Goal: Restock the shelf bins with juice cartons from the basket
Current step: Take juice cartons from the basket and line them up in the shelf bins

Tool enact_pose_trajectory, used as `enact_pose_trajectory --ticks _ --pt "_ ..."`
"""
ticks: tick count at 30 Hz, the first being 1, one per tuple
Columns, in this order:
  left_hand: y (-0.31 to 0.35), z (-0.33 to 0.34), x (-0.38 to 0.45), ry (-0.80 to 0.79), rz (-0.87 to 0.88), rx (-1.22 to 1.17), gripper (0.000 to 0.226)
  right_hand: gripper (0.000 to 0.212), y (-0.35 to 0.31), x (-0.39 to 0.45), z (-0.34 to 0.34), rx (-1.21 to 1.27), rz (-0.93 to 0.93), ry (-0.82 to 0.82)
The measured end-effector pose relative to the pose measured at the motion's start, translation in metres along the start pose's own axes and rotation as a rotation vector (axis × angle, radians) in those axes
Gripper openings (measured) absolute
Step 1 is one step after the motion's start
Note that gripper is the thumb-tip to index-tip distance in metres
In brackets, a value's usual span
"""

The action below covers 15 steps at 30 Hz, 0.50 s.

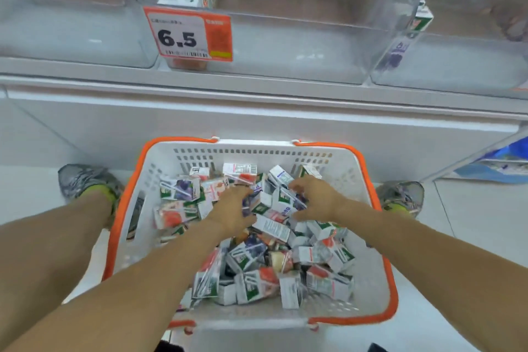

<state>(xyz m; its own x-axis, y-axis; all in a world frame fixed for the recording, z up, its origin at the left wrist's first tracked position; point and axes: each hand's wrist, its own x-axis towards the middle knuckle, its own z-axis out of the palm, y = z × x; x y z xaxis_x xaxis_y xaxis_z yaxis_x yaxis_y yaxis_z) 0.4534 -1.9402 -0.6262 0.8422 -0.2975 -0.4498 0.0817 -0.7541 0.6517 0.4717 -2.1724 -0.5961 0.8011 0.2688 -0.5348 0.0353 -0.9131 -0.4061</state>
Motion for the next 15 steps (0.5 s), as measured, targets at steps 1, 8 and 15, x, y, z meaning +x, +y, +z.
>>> enact_pose_trajectory --ticks 1,8,15 --pt "-0.002 0.000 0.004 -0.017 -0.009 0.014 0.040 0.077 -0.001 0.002 0.004 -0.018 -0.006 0.018" --pt "-0.004 0.005 0.029 -0.050 0.015 0.001 0.049 0.066 -0.001 0.006 0.019 -0.028 0.008 0.058" --pt "0.011 0.000 0.021 0.119 0.042 -0.175 0.038 0.053 -0.016 -0.019 -0.010 0.059 0.024 0.078"
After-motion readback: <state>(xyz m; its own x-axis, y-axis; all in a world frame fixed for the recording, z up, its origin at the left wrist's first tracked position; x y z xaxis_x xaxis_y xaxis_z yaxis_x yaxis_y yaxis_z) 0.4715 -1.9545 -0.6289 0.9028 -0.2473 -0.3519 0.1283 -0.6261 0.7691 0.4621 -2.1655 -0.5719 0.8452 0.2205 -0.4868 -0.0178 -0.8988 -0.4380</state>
